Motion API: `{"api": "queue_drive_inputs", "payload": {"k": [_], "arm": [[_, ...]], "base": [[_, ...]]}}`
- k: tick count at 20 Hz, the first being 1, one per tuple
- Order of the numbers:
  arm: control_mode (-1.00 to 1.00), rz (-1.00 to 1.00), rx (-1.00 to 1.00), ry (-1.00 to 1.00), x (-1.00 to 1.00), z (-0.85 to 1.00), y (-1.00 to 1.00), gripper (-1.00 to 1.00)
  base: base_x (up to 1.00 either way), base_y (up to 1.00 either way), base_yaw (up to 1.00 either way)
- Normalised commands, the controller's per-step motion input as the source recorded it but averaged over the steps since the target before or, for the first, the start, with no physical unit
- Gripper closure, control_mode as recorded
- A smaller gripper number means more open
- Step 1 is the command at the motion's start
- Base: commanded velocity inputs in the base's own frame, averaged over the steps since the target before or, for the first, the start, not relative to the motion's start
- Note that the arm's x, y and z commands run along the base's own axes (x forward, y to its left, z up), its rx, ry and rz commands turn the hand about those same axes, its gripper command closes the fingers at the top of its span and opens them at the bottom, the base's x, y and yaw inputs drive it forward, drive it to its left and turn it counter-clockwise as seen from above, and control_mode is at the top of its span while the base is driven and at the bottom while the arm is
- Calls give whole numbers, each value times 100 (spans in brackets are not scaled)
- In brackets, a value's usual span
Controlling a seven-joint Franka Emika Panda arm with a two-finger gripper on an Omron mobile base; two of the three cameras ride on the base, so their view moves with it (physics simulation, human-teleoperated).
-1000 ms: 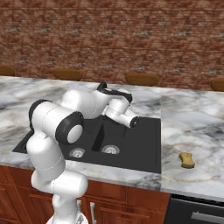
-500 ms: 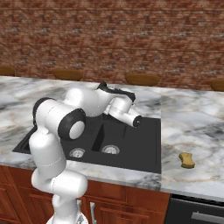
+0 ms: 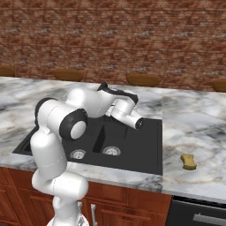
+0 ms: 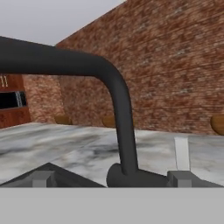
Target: Soak the sponge with water for a few seconds and then drop it inside the sink.
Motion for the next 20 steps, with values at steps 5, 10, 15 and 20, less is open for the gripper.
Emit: {"api": "queue_drive_inputs", "payload": {"k": [5,10,15,20], "arm": [[-100,0,0,0,19,-6,1,-100],[-100,0,0,0,22,-2,2,-100],[-100,0,0,0,22,-6,0,-100],[-100,0,0,0,22,-12,0,-100]], "base": [[0,0,0],[0,0,0],[0,0,0],[0,0,0]]}}
